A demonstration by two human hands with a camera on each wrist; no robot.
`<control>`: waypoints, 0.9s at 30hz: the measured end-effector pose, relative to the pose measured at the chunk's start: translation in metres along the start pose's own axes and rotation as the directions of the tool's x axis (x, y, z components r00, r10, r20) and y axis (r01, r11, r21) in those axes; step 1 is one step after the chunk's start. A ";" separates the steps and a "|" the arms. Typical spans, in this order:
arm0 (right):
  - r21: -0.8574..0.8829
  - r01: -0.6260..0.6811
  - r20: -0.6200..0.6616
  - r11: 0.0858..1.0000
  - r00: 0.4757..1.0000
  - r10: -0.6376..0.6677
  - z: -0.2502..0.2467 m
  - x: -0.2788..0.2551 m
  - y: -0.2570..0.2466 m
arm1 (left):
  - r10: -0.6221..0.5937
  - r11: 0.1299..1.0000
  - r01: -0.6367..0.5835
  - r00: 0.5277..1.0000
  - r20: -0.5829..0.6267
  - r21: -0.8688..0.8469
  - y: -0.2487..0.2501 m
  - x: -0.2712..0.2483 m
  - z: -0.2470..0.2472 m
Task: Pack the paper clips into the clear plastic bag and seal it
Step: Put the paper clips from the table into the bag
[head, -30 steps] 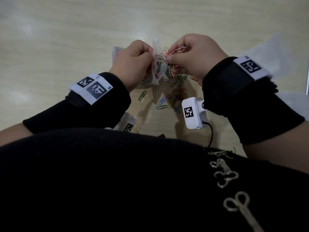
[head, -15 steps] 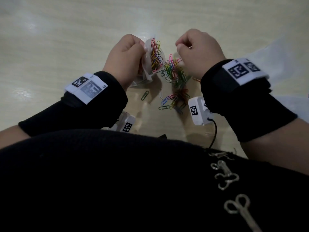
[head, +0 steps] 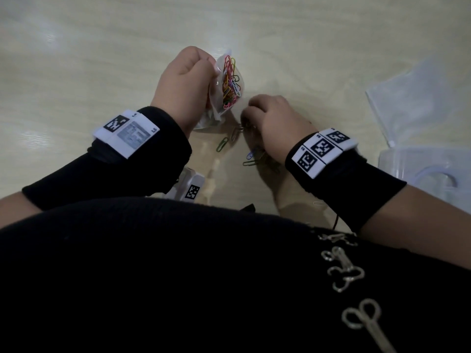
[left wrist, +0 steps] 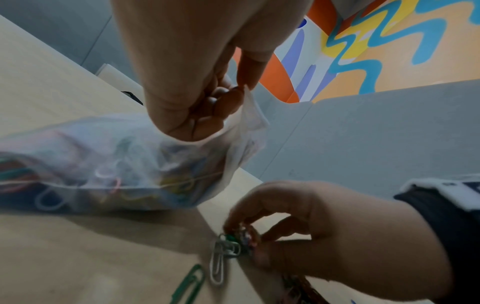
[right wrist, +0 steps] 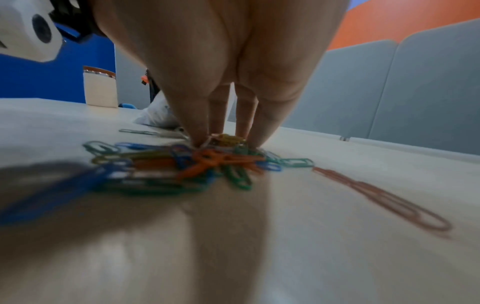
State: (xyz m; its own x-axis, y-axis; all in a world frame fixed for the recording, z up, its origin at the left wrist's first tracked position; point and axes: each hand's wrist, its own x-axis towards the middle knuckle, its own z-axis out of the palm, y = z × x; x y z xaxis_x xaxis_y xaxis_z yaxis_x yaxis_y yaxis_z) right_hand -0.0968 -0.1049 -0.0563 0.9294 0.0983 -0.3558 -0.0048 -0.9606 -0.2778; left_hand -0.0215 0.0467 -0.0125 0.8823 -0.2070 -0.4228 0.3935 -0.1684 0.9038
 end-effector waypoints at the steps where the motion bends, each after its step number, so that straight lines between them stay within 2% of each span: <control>1: -0.017 -0.012 -0.017 1.000 1.000 0.012 -0.004 -0.002 0.002 | 0.001 1.000 -0.001 1.000 0.003 -0.003 0.001 -0.001 0.001; 4: -0.058 -0.056 -0.035 0.997 0.998 0.054 -0.015 0.000 0.007 | -0.005 1.000 0.005 1.000 0.018 0.001 0.001 -0.002 0.001; 8: 0.041 -0.177 -0.007 0.983 0.984 0.177 -0.027 0.010 0.009 | 0.007 1.000 -0.008 0.999 0.033 0.020 0.003 -0.005 0.003; 13: 0.341 -0.321 -0.061 0.884 0.930 0.361 -0.041 0.014 0.010 | 0.022 1.000 -0.023 0.998 0.058 0.016 0.004 -0.005 0.006; 15: 0.500 -0.320 -0.081 0.805 0.908 0.412 -0.049 0.014 0.008 | 0.013 0.999 -0.015 0.999 0.051 0.033 0.003 -0.004 0.007; 18: 0.760 -0.235 -0.084 0.606 0.889 0.451 -0.065 0.012 0.000 | 0.007 0.999 -0.009 0.999 0.050 0.046 0.001 -0.002 0.009; 21: 0.910 -0.183 0.004 0.372 0.902 0.433 -0.078 0.012 -0.014 | 0.007 1.000 -0.009 0.998 0.065 0.030 -0.001 -0.002 0.011; 22: 0.918 -0.208 0.055 0.338 0.910 0.411 -0.081 0.013 -0.020 | 0.006 1.000 -0.007 0.998 0.070 0.021 -0.001 -0.002 0.011; 23: 0.907 -0.247 0.107 0.340 0.918 0.382 -0.082 0.014 -0.025 | 0.005 1.000 -0.006 0.997 0.074 0.012 -0.001 -0.002 0.012; 25: 0.857 -0.312 0.181 0.410 0.928 0.326 -0.084 0.017 -0.033 | 0.001 1.000 0.000 0.997 0.072 -0.011 0.001 -0.003 0.012; 27: 0.754 -0.302 0.194 0.583 0.951 0.241 -0.084 0.018 -0.038 | -0.005 0.999 0.008 0.998 0.069 -0.046 0.002 -0.004 0.010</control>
State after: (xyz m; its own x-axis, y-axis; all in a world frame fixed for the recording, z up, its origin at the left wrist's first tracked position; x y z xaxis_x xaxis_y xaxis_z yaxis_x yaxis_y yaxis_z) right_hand -0.0488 -0.0884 0.0225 0.8109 -0.0877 -0.5786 -0.5618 -0.3940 -0.7275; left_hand -0.0266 0.0379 -0.0097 0.8604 -0.2723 -0.4308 0.4121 -0.1257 0.9024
